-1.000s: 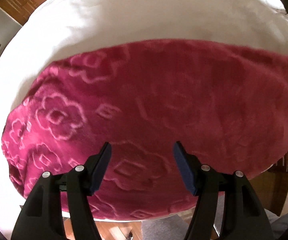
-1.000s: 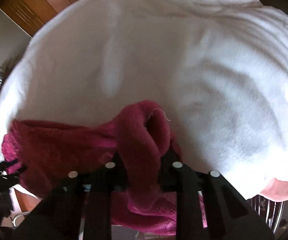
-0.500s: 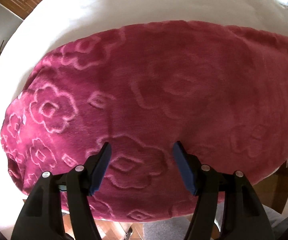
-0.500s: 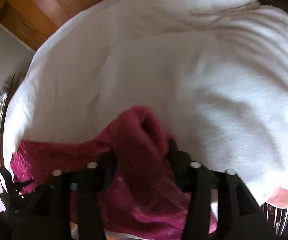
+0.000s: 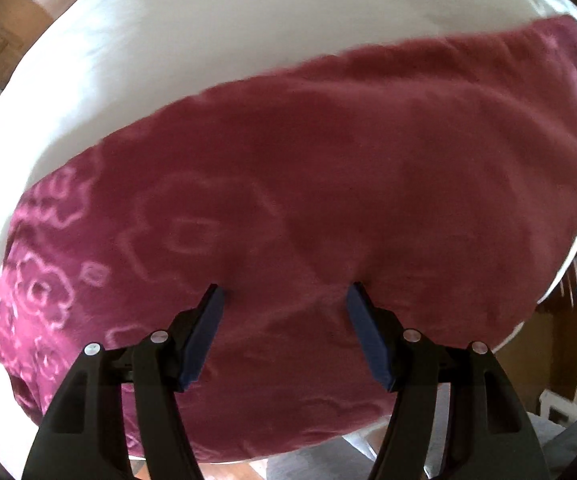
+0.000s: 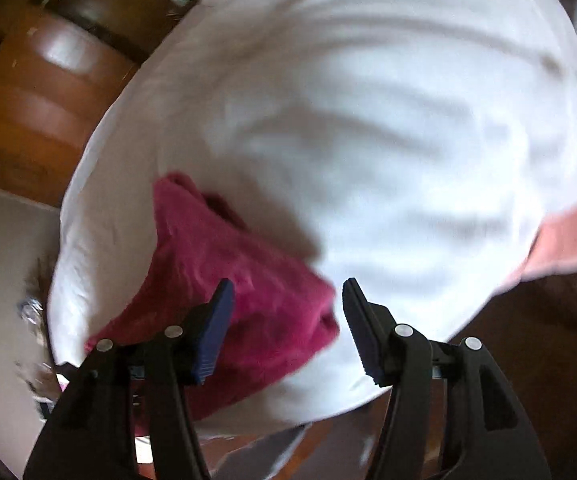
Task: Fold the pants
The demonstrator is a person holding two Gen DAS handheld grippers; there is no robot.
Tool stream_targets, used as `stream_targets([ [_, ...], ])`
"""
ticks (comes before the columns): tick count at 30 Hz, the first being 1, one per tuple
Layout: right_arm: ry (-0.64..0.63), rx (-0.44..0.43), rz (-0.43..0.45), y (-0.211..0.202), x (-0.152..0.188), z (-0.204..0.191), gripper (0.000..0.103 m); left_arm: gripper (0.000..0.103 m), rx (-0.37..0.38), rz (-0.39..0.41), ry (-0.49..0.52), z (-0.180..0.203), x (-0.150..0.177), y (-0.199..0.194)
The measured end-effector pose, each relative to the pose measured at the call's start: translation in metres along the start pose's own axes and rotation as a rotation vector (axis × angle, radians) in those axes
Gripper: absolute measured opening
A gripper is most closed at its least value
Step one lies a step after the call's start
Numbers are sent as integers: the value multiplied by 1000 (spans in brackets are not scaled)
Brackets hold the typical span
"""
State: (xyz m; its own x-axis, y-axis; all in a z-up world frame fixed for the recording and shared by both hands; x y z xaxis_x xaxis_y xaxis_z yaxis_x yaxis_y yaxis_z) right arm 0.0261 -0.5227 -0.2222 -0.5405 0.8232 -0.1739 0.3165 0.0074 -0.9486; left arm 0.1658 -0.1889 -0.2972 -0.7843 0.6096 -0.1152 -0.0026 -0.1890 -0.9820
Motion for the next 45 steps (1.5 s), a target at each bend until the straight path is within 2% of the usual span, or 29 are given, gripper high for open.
stream_targets([
  [4,122,-104,-64,14,19,12,58,65,5,-20,51,22,1,11],
  [8,195,-112,-91,29,23,18,57,67,-3,-33,72,30,2,18],
  [14,312,-182,-189,56,39,36,58,69,-11,-35,63,31,10,18],
  [17,353,-259,-215,75,40,35,58,69,-18,-41,75,28,11,20],
  [18,371,-314,-219,80,40,35,59,69,-21,-43,82,30,11,20],
  [21,383,-411,-177,71,34,33,58,69,-28,-47,97,33,13,19],
  [24,331,-512,-103,42,27,27,57,69,-35,-44,91,35,12,17],
  [26,291,-538,-59,24,22,24,57,69,-38,-45,85,36,11,15],
  [30,268,-555,54,-1,15,24,57,69,-40,-46,88,38,13,16],
  [32,270,-524,76,-8,12,30,57,69,-39,-47,92,40,14,16],
  [35,266,-445,58,-3,15,41,57,69,-39,-46,95,40,10,12],
  [39,302,-389,-7,15,33,54,57,69,-40,-46,90,47,9,10],
  [45,315,-369,-59,29,40,52,57,69,-48,-49,84,43,16,11],
])
Point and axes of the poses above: each gripper's, at about its wrist camera, not at the fingertips, and y roughly the way its jaws point, z to its right, x to its underside, the point moved 1 cm from there along y, roughly the way its jaws point, and after that the axes turned 14 degrees about x, right-handed, at the moved point
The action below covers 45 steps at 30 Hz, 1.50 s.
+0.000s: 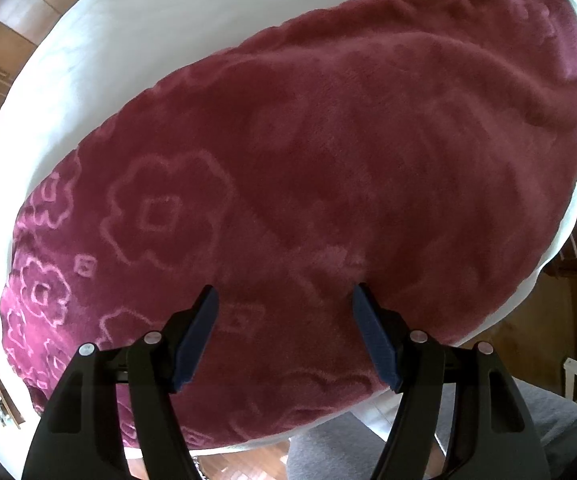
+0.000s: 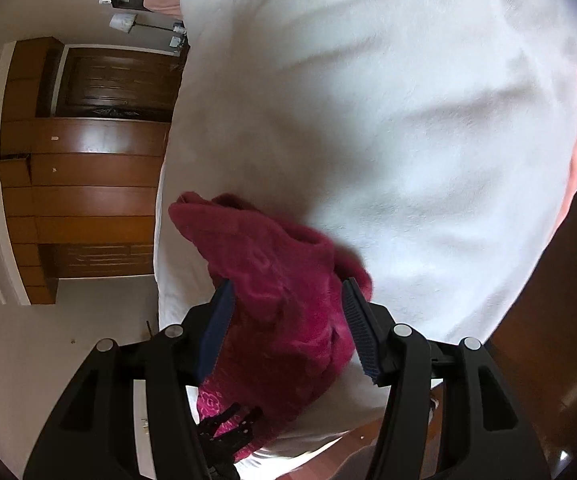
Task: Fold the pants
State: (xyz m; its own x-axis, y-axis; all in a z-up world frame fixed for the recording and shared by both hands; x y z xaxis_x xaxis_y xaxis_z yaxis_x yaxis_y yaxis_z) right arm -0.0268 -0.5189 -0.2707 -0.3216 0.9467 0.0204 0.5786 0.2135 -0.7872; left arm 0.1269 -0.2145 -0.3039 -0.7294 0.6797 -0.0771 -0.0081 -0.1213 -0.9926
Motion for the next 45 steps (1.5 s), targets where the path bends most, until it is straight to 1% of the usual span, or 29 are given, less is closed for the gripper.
stream_targets([
  [3,-38,27,19,-1,-7,-10,56,69,-4,-1,4,1,4,0],
  [4,-63,56,23,0,-9,-16,39,69,-4,-1,3,1,5,0],
  [5,-87,99,26,1,-11,-19,26,69,-4,-1,1,1,6,0],
  [6,-114,158,22,4,-13,-25,11,69,-4,0,1,1,7,0],
  [7,-128,199,23,5,-14,-29,10,69,-4,0,-1,0,9,0],
  [8,-135,219,35,3,-14,-30,10,69,-3,2,-2,-1,10,0],
  [11,-148,207,83,-23,-10,-36,8,71,1,11,-18,-5,15,-1],
  [13,-157,198,90,-36,-4,-35,8,72,6,16,-30,-9,19,-1],
  [16,-164,239,79,-37,0,-27,8,72,7,16,-39,-15,22,-1],
  [18,-122,264,67,-30,-3,-13,8,72,8,12,-38,-18,23,-1],
  [20,-78,244,65,-22,-5,2,9,72,5,11,-30,-19,22,0],
  [21,-84,250,66,-18,-6,3,11,72,4,9,-27,-19,22,0],
  [23,-117,271,71,-12,-5,2,26,72,1,4,-22,-20,23,0],
  [24,-127,273,72,-11,-4,2,54,72,0,3,-21,-18,22,0],
  [25,-125,267,73,-12,-2,0,77,72,-1,3,-21,-15,20,0],
  [26,-121,248,81,-13,0,0,81,72,0,2,-22,-15,20,0],
  [27,-126,221,90,-12,3,0,81,72,0,1,-22,-15,19,0],
  [32,-122,192,32,8,11,0,81,72,2,-10,-12,-11,14,4],
  [34,-128,195,20,13,9,1,81,72,4,-16,-3,-11,13,8],
  [35,-135,198,14,18,9,0,79,72,6,-18,0,-10,14,9],
  [36,-139,208,8,22,8,-2,73,72,14,-21,-2,-10,16,11],
  [37,-140,215,3,27,7,-5,62,72,20,-24,-8,-10,16,13],
  [38,-142,227,0,29,5,-6,55,72,32,-28,-17,-12,18,15],
  [40,-141,245,-5,31,2,-11,33,74,51,-30,-30,-17,22,17],
  [42,-171,257,1,19,1,-17,23,75,68,-22,-40,-21,23,16],
  [43,-198,263,7,14,3,-22,21,75,74,-19,-43,-22,23,16],
  [45,-243,259,21,5,9,-35,21,75,89,-12,-48,-25,23,12],
])
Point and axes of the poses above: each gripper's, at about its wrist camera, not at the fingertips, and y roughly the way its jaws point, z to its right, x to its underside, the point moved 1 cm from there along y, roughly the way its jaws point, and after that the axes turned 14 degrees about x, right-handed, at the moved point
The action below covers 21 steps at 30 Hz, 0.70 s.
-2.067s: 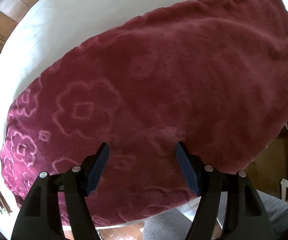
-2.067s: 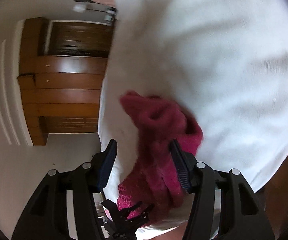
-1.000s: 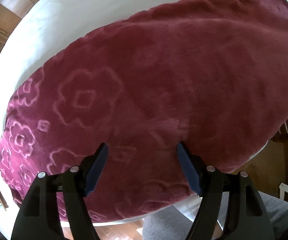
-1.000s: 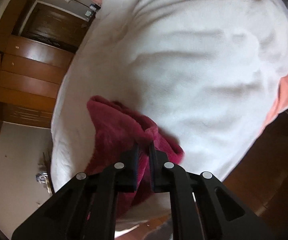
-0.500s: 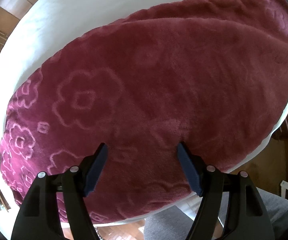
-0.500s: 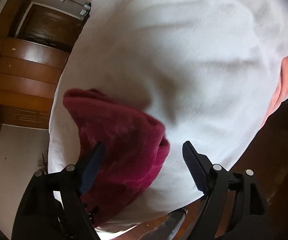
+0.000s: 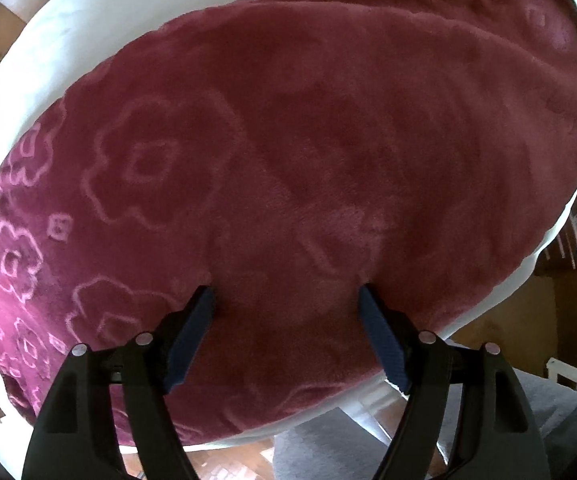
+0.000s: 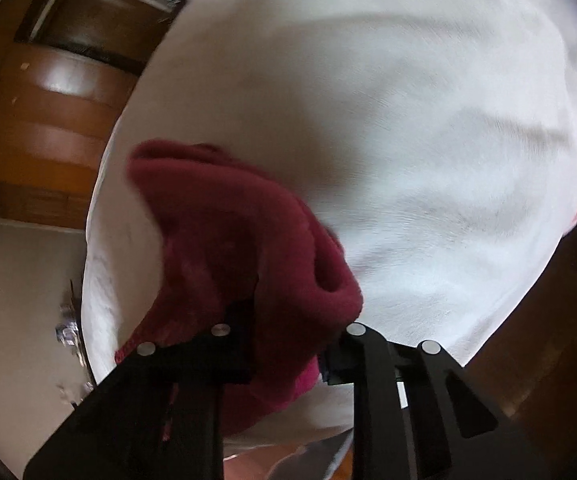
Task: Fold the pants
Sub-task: 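Carry the cuffs with the right tool toward the waistband, then lay the cuffs onto the waistband with the right tool and open it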
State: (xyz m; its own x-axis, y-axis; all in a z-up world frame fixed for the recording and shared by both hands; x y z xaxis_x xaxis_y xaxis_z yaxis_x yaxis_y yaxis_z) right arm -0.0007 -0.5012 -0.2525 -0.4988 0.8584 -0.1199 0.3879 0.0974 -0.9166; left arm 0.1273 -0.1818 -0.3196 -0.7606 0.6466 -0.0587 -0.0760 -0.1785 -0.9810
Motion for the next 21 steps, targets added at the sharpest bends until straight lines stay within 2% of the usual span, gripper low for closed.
stream_targets([
  [8,-256,-90,68,-52,22,-82,20,75,45,97,-26,-24,-5,-42],
  [13,-399,-178,59,-67,48,-147,20,75,59,168,-72,-57,-4,-74],
  [16,-503,-209,44,-68,70,-188,20,75,62,202,-114,-87,-1,-90],
  [21,-655,-227,-14,-40,111,-268,20,75,49,231,-200,-138,25,-109],
])
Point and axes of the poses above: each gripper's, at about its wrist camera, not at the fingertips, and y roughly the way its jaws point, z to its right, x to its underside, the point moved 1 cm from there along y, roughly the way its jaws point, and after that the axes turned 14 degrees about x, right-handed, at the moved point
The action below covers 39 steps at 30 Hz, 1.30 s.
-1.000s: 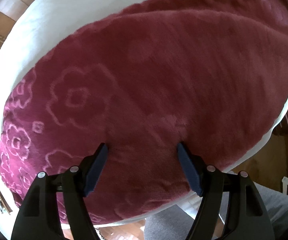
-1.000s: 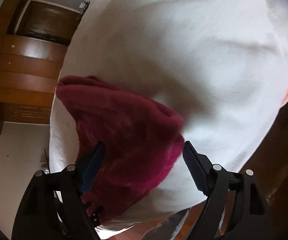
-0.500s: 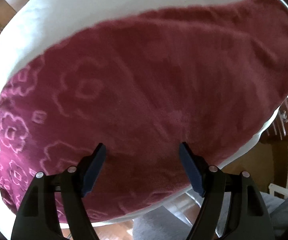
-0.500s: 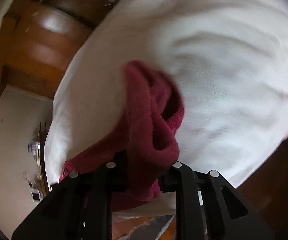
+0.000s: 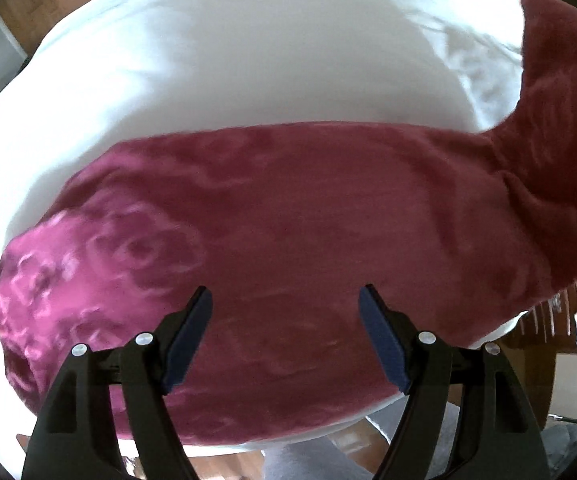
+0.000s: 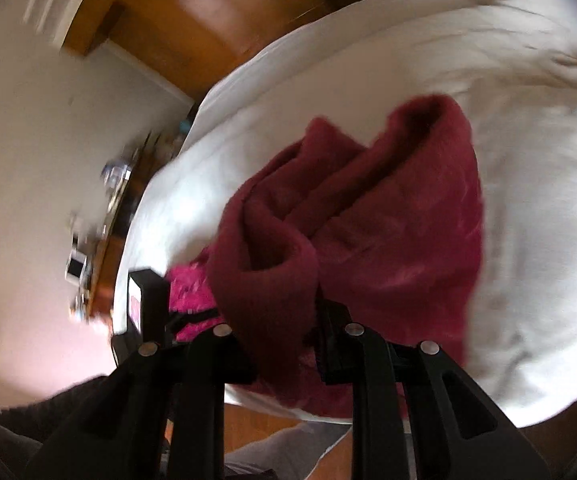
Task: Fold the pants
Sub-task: 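Lay the cuffs onto the waistband with the right tool and open it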
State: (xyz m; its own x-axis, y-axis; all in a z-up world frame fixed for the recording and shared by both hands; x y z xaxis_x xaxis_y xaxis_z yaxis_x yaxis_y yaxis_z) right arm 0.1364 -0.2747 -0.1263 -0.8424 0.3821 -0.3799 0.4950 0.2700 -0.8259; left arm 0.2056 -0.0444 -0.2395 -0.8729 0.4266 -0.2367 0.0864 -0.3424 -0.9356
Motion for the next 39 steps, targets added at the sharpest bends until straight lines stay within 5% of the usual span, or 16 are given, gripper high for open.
stream_targets([
  [7,-165,-3,-107,76,23,-93,20,75,-43,-5,-119,-73,49,-21],
  [15,-413,112,-266,174,105,-158,20,75,-65,-32,-183,-148,91,-41],
  [19,-418,140,-271,186,125,-174,20,75,-62,-46,-183,-181,107,-51],
  [27,-376,134,-206,185,106,-203,21,75,-39,-40,-151,-212,110,-62],
  [29,-380,140,-215,194,109,-207,25,75,-40,-46,-146,-214,106,-61],
  [34,-343,116,-310,201,115,-197,55,75,-40,-61,-142,-203,87,-44],
  [39,-359,46,-295,176,109,-193,55,75,-25,-50,-153,-191,60,-48],
])
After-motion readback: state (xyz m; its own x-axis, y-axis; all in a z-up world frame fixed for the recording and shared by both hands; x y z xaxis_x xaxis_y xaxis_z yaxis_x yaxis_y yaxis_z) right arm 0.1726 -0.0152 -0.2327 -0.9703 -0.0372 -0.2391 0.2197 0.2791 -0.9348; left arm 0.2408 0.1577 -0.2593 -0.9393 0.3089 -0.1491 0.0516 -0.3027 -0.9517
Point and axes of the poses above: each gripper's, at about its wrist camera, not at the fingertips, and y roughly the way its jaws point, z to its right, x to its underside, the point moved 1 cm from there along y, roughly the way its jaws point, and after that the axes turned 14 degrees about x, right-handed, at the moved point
